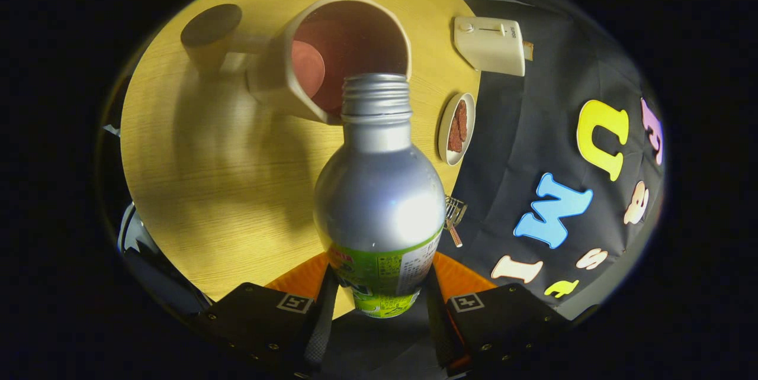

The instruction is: Take the bottle from table, then pour the juice into the cup, finally place the bottle on the coaster

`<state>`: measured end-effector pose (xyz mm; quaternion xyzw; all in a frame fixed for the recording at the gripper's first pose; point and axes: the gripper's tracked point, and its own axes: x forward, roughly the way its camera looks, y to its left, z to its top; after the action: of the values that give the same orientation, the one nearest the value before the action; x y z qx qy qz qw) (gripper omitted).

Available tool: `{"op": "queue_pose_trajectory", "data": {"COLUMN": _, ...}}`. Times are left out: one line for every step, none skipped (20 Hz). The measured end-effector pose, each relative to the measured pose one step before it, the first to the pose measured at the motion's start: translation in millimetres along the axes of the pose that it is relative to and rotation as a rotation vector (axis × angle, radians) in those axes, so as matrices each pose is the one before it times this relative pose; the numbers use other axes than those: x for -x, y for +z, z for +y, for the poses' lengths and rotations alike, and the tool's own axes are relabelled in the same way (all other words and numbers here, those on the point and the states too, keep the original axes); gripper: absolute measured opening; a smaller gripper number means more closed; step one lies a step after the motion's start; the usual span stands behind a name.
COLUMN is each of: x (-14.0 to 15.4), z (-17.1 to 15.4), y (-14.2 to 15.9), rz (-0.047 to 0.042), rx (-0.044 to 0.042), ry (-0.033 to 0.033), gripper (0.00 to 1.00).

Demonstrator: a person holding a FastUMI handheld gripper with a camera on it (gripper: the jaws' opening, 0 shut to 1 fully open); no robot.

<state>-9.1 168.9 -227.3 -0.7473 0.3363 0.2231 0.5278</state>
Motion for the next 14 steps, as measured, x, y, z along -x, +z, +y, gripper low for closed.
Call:
{"op": "queue_pose_trajectory", "data": {"x": 0.37, "z": -1.68, "y": 1.9, "rz": 0.00226, "rx": 0.01248, "ry": -0.00312, "gripper": 0.69}}
{"op": "queue_pose_trajectory", "data": {"x": 0.48, "z": -2.55, "y": -0.13, "rz": 0.00437, "rx": 0.01805, "ry": -0.00648, "gripper": 0.69}}
{"op": "queue_pose_trajectory", "data": {"x": 1.78, "z": -2.17, "y": -1.68, "rz": 0.00739, "rx": 0.01553, "ry": -0.00528, "gripper": 0.69}}
{"op": "queue_pose_trajectory", "data": {"x": -0.35, "z": -0.6, "y": -2.26, "rz": 0.01147, "rx": 0.00878, "ry": -0.0041, "gripper": 0.69}}
{"op": "queue_pose_trajectory", "data": {"x": -0.45, "z": -2.33, "y": -1.53, "rz": 0.00879, "rx": 0.0058, "ry": -0.00557, "gripper": 0.69}}
{"op": "queue_pose_trajectory", "data": {"x": -0.67, "z": -2.23, "y": -1.6, "rz": 0.00632, "rx": 0.00311, "ry": -0.00367, "gripper": 0.69}}
{"op": "queue_pose_trajectory", "data": {"x": -1.14, "z": -1.38, "y": -1.34, "rz": 0.00437, "rx": 0.00271, "ry": -0.00033, "gripper": 0.69}}
{"op": "queue_pose_trajectory", "data": {"x": 1.04, "z": -1.81, "y": -1.26, "rz": 0.00499, "rx": 0.00577, "ry": -0.00215, "gripper": 0.69}}
{"op": "queue_pose_trajectory", "data": {"x": 0.95, "z": -1.63, "y": -1.54, "rz": 0.00702, "rx": 0.00972, "ry": -0.00135, "gripper": 0.69}}
{"op": "queue_pose_trajectory", "data": {"x": -0.53, "z": -1.07, "y": 0.21, "rz": 0.00109, "rx": 0.00676, "ry": -0.00147, "gripper": 0.69}}
{"op": "queue_pose_trajectory", "data": {"x": 0.6, "z": -1.17, "y": -0.75, "rz": 0.00218, "rx": 0.00534, "ry": -0.00209, "gripper": 0.69}}
{"op": "queue_pose_trajectory", "data": {"x": -0.63, "z": -0.44, "y": 0.39, "rz": -0.00021, "rx": 0.00505, "ry": -0.00223, "gripper": 0.69}}
{"op": "queue_pose_trajectory", "data": {"x": -0.08, "z": -1.85, "y": 0.53, "rz": 0.00218, "rx": 0.00565, "ry": -0.00186, "gripper": 0.69}}
{"op": "queue_pose_trajectory", "data": {"x": -0.2, "z": -1.26, "y": 0.2, "rz": 0.00108, "rx": 0.00642, "ry": -0.00268, "gripper": 0.69}}
